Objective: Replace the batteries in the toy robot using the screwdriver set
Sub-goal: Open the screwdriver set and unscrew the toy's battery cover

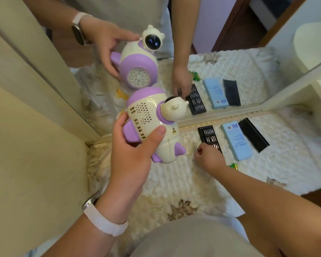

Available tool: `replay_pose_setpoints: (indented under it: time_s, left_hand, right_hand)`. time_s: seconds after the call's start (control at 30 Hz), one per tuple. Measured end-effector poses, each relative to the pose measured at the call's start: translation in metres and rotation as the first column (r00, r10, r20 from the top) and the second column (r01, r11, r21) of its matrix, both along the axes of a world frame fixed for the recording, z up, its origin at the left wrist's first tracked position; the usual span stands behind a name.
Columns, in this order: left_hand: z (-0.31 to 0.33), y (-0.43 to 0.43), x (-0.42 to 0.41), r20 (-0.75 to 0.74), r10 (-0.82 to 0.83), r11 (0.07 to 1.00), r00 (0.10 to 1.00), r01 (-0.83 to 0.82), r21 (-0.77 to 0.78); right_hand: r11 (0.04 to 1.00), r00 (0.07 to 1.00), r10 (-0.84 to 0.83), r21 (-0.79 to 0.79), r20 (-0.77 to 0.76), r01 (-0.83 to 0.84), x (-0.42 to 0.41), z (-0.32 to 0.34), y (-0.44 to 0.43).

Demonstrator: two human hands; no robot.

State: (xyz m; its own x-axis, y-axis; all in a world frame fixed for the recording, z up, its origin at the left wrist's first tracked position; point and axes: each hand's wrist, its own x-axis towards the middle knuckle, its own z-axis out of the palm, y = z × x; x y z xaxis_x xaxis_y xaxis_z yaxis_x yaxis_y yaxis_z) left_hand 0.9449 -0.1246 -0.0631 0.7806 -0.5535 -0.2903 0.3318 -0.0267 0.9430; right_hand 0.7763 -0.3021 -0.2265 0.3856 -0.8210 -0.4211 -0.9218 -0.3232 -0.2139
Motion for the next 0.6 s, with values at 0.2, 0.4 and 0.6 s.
replay_pose_setpoints:
  time_s: [0.2, 0.4, 0.6]
  left_hand:
    - [0.002, 0.005, 0.003, 0.018, 0.022, 1.000, 1.000, -0.023, 0.019]
    - [0.009, 0.004, -0.018, 0.052, 0.047, 0.999, 0.998, -0.047, -0.008]
    - [0.026, -0.002, -0.055, 0.107, 0.080, 0.997, 0.991, -0.081, 0.004]
  right_hand:
    - [0.998, 0.997, 0.058, 0.028, -0.055, -0.056, -0.001, -0.002, -0.002]
    - [0.997, 0.986, 0.034, 0.067, 0.166, -0.046, 0.000, 0.025, -0.004]
    - [0.963, 0.813, -0.005, 0.221, 0.582, -0.153, -0.004, 0.125, 0.011]
